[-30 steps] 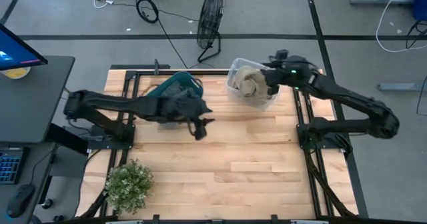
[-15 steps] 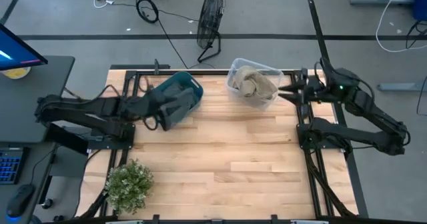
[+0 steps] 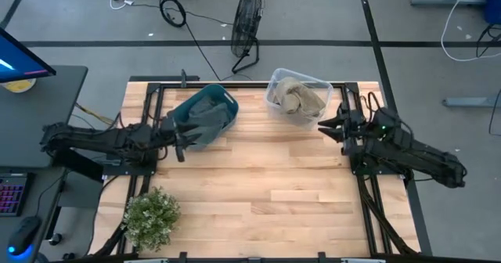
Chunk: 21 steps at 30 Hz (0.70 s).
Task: Pick & Place hat
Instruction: Return to Home Position
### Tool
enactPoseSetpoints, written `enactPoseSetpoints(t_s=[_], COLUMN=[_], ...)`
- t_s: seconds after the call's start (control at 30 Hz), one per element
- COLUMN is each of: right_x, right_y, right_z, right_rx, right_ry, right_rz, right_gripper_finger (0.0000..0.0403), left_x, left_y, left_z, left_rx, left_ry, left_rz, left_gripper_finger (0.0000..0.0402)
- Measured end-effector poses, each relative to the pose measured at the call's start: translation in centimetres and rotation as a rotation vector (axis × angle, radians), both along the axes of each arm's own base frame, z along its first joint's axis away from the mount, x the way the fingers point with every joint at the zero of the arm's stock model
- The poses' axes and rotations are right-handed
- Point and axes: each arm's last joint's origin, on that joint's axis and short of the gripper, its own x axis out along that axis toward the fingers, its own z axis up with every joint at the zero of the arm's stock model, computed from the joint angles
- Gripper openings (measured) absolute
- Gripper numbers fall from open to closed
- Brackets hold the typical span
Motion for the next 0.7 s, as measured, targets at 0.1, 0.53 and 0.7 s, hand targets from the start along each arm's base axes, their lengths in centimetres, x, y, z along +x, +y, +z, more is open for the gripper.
enactPoseSetpoints(t_s=[0.1,0.53,0.7], right_x=[0.3,0.3,0.0], right_y=[-0.1,0.2,0.4], right_z=[-1.6,-3.2,-3.0], right_rx=[0.034,-0.029,-0.055], right_ry=[0.009,0.021,-0.001], right_rz=[0.004,0.102,0.106], right_gripper_finger=[0.0107,0.0107,0.0107], left_x=[-0.7,-2.2,-2.7], left_y=[0.1,-0.1,0.0], left_z=[-1.0,-4.0,-4.3], left_rx=[0.017,0.100,0.139], left_ry=[-0.035,-0.097,-0.129], left_rz=[-0.006,-0.097,-0.096], left_gripper_finger=[0.0177,0.0177,0.0177])
